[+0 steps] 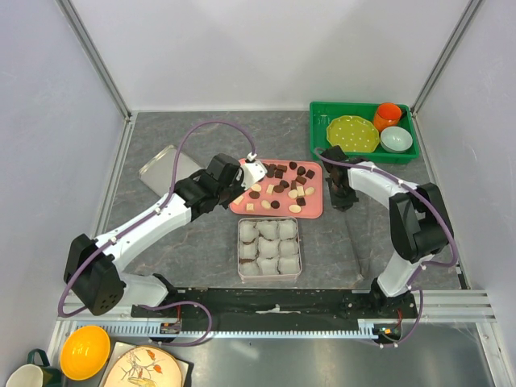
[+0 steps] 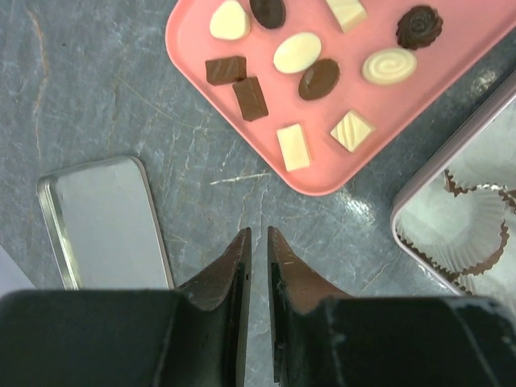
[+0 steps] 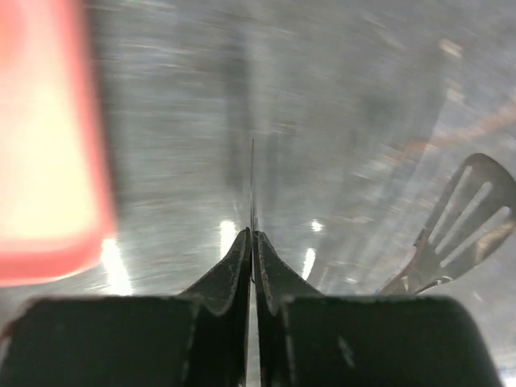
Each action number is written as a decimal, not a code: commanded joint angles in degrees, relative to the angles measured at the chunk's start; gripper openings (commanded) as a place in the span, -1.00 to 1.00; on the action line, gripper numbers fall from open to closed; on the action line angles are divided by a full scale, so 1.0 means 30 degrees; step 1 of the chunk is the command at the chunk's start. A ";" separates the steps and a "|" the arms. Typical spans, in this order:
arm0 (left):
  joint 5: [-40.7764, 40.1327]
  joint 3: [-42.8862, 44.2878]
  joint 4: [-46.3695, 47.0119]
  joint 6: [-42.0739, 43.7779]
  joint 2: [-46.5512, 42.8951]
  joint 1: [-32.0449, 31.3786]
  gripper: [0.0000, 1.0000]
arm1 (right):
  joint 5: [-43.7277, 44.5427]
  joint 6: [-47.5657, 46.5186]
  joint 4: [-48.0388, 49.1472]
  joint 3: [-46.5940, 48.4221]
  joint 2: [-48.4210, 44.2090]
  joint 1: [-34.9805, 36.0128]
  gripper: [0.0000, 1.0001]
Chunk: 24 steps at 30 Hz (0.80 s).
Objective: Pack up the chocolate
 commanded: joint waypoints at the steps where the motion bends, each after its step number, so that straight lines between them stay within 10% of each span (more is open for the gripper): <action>1: -0.0397 0.0022 -0.0275 -0.0131 -0.0456 0.0065 -0.60 | -0.2153 -0.0613 0.0569 0.0879 -0.0320 0.0607 -0.74; 13: -0.0367 -0.0066 -0.0745 -0.0277 -0.0426 0.0065 -0.60 | -0.2041 0.0089 0.0775 -0.1082 -0.1106 0.0636 -0.11; 24: -0.0543 -0.0212 -0.1007 -0.0277 -0.0601 0.0065 -0.60 | -0.1570 0.1291 -0.0721 -0.2343 -0.3453 0.0812 -0.40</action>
